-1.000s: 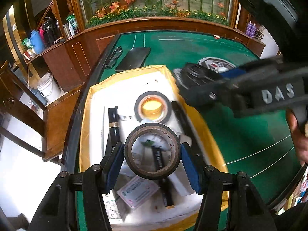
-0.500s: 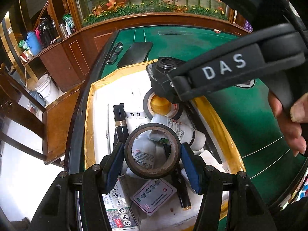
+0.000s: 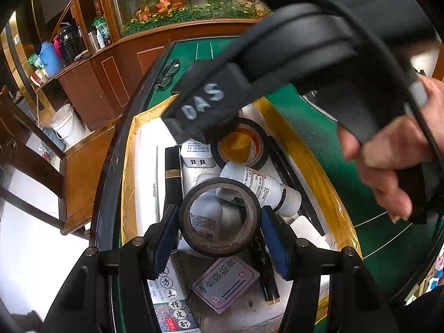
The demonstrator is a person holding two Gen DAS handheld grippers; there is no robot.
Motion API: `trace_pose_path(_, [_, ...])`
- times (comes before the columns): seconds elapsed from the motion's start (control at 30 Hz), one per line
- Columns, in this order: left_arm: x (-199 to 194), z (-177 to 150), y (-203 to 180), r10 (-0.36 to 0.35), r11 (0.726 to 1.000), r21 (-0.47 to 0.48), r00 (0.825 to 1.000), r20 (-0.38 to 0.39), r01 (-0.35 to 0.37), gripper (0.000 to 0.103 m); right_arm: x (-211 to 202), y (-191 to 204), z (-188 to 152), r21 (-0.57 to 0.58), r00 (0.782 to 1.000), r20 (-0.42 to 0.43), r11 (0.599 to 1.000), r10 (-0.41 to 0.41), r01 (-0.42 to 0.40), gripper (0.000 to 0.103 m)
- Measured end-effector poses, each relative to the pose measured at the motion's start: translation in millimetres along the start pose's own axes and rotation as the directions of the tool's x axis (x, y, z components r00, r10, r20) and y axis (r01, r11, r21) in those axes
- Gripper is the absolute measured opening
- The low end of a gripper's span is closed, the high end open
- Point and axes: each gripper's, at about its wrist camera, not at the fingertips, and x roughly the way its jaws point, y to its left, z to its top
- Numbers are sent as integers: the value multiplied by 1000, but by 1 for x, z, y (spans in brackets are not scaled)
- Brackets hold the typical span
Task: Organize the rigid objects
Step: 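Lower the tape roll and cone part into the tray and open both grippers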
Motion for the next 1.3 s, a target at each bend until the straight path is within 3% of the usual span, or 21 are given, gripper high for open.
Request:
trace_pose_path(0.83, [8,10,5,-46,998,-38,999,28,47,63,27,-4,17,20,998,-33,998,-53,53,65])
trace_pose_path(1.3, [20,23,-1,-62,997,-34,997,43,63,63,-10,-15,-4,47,998,-26,997,-58,59,65])
